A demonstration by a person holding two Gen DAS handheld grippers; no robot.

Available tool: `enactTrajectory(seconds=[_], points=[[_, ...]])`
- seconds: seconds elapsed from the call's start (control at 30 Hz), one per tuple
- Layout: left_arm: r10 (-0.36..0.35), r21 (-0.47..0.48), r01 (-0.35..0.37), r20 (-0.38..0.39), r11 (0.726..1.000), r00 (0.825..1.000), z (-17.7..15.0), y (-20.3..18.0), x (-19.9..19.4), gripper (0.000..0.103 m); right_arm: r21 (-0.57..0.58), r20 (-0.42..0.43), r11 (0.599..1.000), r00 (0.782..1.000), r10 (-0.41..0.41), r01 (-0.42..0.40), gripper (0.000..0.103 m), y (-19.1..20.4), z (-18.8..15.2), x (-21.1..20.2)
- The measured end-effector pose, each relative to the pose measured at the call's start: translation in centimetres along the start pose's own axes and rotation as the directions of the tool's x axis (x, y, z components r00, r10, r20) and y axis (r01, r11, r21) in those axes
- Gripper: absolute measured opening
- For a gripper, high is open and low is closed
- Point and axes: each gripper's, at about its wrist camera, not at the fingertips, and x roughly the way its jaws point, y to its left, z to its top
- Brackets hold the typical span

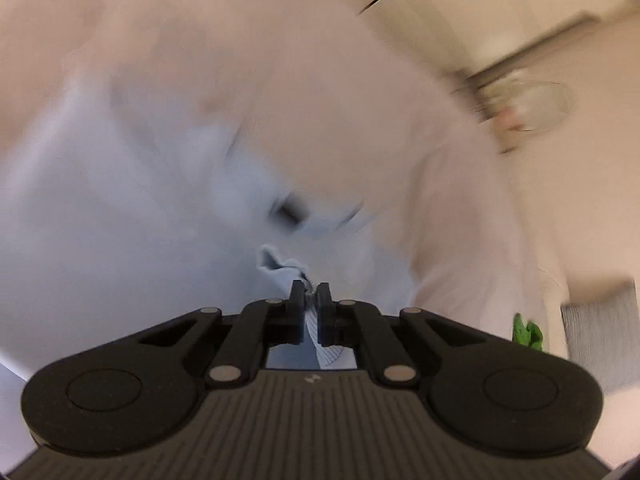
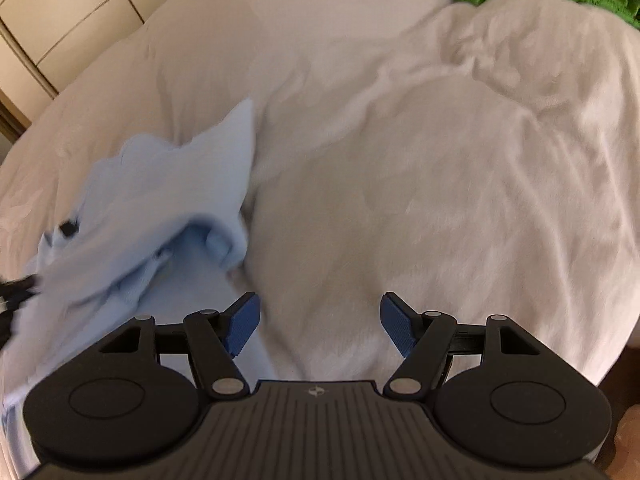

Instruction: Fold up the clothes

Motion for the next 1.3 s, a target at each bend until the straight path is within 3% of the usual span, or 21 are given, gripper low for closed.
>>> enactTrajectory(seconds=[0.07, 0.13, 0.23, 0.37, 0.47, 0.53, 0.6, 0.67, 0.73, 0.8, 0.87, 0.93, 1.0, 1.03, 1.1, 1.2, 1.27, 1.3], points=[[0.056, 0.116, -0.068, 0.099, 0.991, 0.993, 0.8, -0.3, -3.5, 0.003, 0.004, 0.021, 1.0, 1.0, 0.014, -0.014, 0.069, -0.1, 1.1, 0.4], [0.16, 0.172, -0.182, 0.133, 0.968, 0.978, 1.2, 1.0, -4.8, 0.003, -0.009, 0.026, 0.999, 0.999, 0.037, -0.037, 0.069, 0.3, 1.9, 1.0], [0.315, 0.126, -0.316, 0.031, 0.94, 0.949, 1.2, 5.4, -2.8, 0.004, -0.052, 0.008, 0.996, 0.997, 0.08, -0.079, 0.069, 1.4, 2.4, 2.4], [0.354, 0.039, -0.352, -0.061, 0.935, 0.933, 0.2, 9.2, -0.7, 0.004, -0.182, -0.03, 0.975, 0.992, 0.123, -0.127, 0.068, 4.3, 1.9, 5.0], [0.353, 0.063, -0.35, -0.038, 0.934, 0.935, -0.2, 8.8, -0.8, 0.005, -0.343, -0.061, 0.93, 0.992, 0.113, -0.128, 0.065, 6.1, 1.0, 6.1], [0.345, 0.079, -0.342, -0.029, 0.936, 0.938, 0.0, 8.5, -1.2, 0.004, -0.429, -0.093, 0.895, 0.992, 0.087, -0.119, 0.047, 7.0, 0.4, 7.3], [0.329, 0.112, -0.326, -0.008, 0.939, 0.944, 0.4, 7.9, -1.6, 0.004, -0.457, -0.124, 0.879, 0.989, 0.083, -0.132, 0.011, 7.3, 0.3, 7.6], [0.331, 0.154, -0.326, -0.003, 0.933, 0.944, 0.6, 7.5, -1.4, 0.004, -0.519, -0.066, 0.851, 0.997, 0.046, -0.073, 0.008, 8.2, -0.5, 6.5], [0.337, 0.201, -0.329, -0.008, 0.923, 0.941, 0.9, 7.6, -1.2, 0.004, -0.7, 0.022, 0.712, 0.998, -0.062, 0.06, 0.008, 10.1, -3.0, 5.8], [0.339, 0.243, -0.325, -0.017, 0.914, 0.941, 0.7, 7.7, -1.4, 0.004, -0.832, 0.064, 0.536, 0.983, -0.171, 0.147, 0.007, 10.9, -6.0, 6.9], [0.332, 0.264, -0.31, -0.04, 0.913, 0.942, 0.6, 8.0, -1.5, 0.004, -0.855, 0.07, 0.493, 0.978, -0.196, 0.16, 0.009, 11.1, -7.3, 7.1], [0.309, 0.234, -0.28, -0.097, 0.931, 0.946, 0.7, 8.8, -1.2, 0.006, -0.793, 0.022, 0.599, 0.988, -0.152, 0.11, 0.016, 11.1, -6.0, 6.2], [0.274, 0.16, -0.251, -0.142, 0.955, 0.951, 0.9, 10.0, -1.2, 0.011, -0.691, 0.01, 0.719, 0.996, -0.093, 0.074, 0.048, 10.7, -4.5, 5.2], [0.253, 0.113, -0.237, -0.161, 0.965, 0.954, 1.0, 10.7, -1.3, 0.015, -0.632, 0.014, 0.772, 0.998, -0.067, 0.061, 0.054, 10.4, -3.8, 4.7], [0.201, -0.002, -0.206, -0.192, 0.979, 0.96, 1.5, 12.1, -1.1, 0.023, -0.518, 0.017, 0.855, 0.999, -0.031, 0.035, 0.055, 9.9, -2.5, 4.2], [0.154, -0.108, -0.18, -0.214, 0.978, 0.965, 2.1, 13.4, -0.4, 0.023, -0.425, 0.017, 0.904, 0.999, -0.049, 0.052, 0.055, 9.6, -1.5, 4.3], [0.157, -0.066, -0.173, -0.199, 0.983, 0.967, 2.3, 12.9, -0.5, 0.007, -0.409, 0.017, 0.91, 0.998, -0.067, 0.068, 0.055, 9.8, -1.4, 4.5], [0.158, -0.045, -0.17, -0.192, 0.984, 0.969, 2.5, 12.6, -0.5, 0.004, -0.415, 0.012, 0.906, 0.997, -0.083, 0.08, 0.053, 9.9, -1.5, 4.9]])
